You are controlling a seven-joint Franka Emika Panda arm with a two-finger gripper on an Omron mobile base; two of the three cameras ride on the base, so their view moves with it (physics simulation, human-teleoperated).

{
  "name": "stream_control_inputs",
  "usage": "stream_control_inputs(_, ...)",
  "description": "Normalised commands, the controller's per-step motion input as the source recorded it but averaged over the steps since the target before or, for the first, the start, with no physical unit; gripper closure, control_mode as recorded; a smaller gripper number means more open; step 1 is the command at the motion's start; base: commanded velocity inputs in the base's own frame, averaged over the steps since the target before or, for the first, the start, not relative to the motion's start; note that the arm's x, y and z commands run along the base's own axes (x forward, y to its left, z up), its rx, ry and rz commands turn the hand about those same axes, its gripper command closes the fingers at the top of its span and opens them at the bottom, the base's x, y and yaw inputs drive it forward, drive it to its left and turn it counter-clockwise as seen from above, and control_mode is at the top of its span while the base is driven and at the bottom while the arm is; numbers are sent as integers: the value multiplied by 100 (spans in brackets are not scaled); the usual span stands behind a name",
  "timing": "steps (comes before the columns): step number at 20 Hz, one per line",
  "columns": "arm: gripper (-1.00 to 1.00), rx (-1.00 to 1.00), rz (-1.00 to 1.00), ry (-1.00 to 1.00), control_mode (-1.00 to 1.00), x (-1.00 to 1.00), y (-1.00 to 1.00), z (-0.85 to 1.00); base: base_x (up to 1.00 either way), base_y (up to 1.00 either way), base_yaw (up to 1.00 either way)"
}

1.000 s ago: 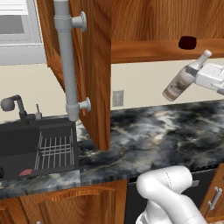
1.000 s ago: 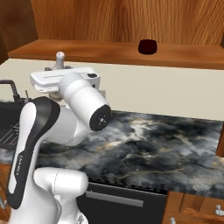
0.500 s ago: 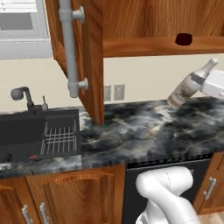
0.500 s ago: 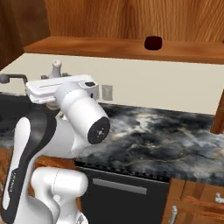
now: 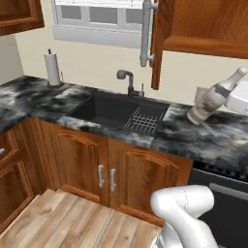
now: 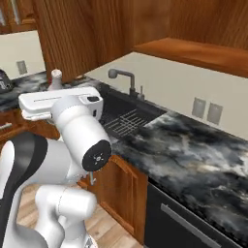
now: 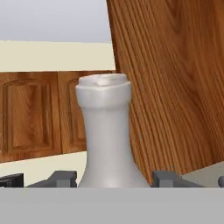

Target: Open the cabinet directly in front. Then move the liquor and the mug to the dining counter with the candle on it.

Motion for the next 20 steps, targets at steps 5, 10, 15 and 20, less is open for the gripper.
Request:
stream_control_inputs(5, 100, 0, 0, 0, 100, 0, 0, 0, -25, 0, 97)
stream_control_inputs(10, 100, 0, 0, 0, 100, 0, 0, 0, -64, 0, 84)
stream_control_inputs(15, 100, 0, 0, 0, 100, 0, 0, 0, -67, 0, 82)
stream_control_inputs(20, 100, 0, 0, 0, 100, 0, 0, 0, -9, 0, 100)
